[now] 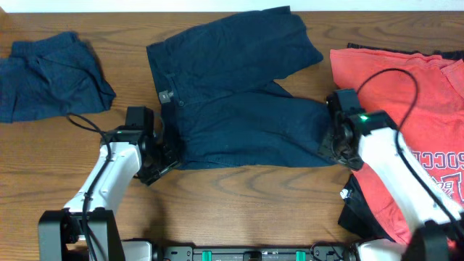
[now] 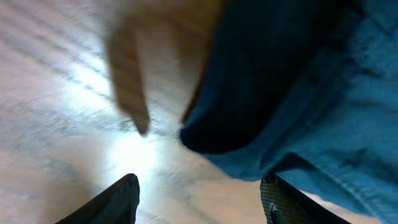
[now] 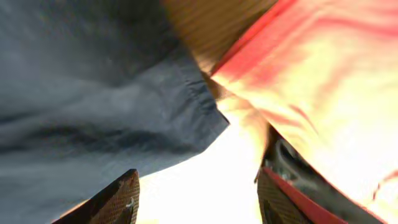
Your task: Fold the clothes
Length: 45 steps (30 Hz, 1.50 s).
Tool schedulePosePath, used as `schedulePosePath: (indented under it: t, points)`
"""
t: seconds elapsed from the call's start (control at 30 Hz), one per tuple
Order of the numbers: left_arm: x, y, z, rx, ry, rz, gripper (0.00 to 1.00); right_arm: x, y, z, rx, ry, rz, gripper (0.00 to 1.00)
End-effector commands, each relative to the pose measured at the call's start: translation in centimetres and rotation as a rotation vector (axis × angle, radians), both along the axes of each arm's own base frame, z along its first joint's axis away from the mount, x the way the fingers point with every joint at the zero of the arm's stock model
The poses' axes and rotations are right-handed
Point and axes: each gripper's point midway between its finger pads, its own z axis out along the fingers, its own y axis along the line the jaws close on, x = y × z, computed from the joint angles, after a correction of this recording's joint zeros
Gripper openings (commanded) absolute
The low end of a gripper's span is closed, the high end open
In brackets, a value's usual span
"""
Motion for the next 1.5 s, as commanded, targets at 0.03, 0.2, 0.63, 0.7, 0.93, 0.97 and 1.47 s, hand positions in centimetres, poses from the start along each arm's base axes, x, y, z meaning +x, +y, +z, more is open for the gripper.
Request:
schedulePosePath:
  t: [0.03, 0.2, 0.63, 0.7, 0.93, 0.97, 1.47]
  points:
    - [1.0, -0.7, 0.2, -0.007, -0.046, 0.005, 0.64, 0.3, -1.5, 2.0, -0.032, -0.147, -0.24, 0.59]
    - [2.1, -0.8, 0.3, 0.01, -0.087, 0.032, 0.65, -0.2, -3.0, 0.8, -0.079, -0.203, -0.376, 0.56]
    - [2.0, -2.4, -1.5, 0.014, -0.096, 0.108, 0.7, -1.9, -3.4, -3.9, -0.067, -0.213, -0.456, 0.57]
    - [1.2, -2.8, -2.1, 0.016, -0.073, 0.101, 0.71, -1.8, -3.4, -3.9, -0.067, -0.215, -0.454, 0.58]
    - [0.0, -3.2, -2.9, 0.02, -0.037, 0.112, 0.75, -0.8, -3.2, -4.1, -0.056, -0.252, -0.408, 0.61]
    - [0.1, -3.1, -2.9, 0.021, -0.04, 0.118, 0.75, -0.7, -3.1, -4.2, -0.054, -0.257, -0.408, 0.64]
    - [0.4, -2.8, -2.9, 0.04, -0.051, 0.123, 0.73, 0.8, -3.1, -9.3, -0.055, -0.166, -0.363, 0.51]
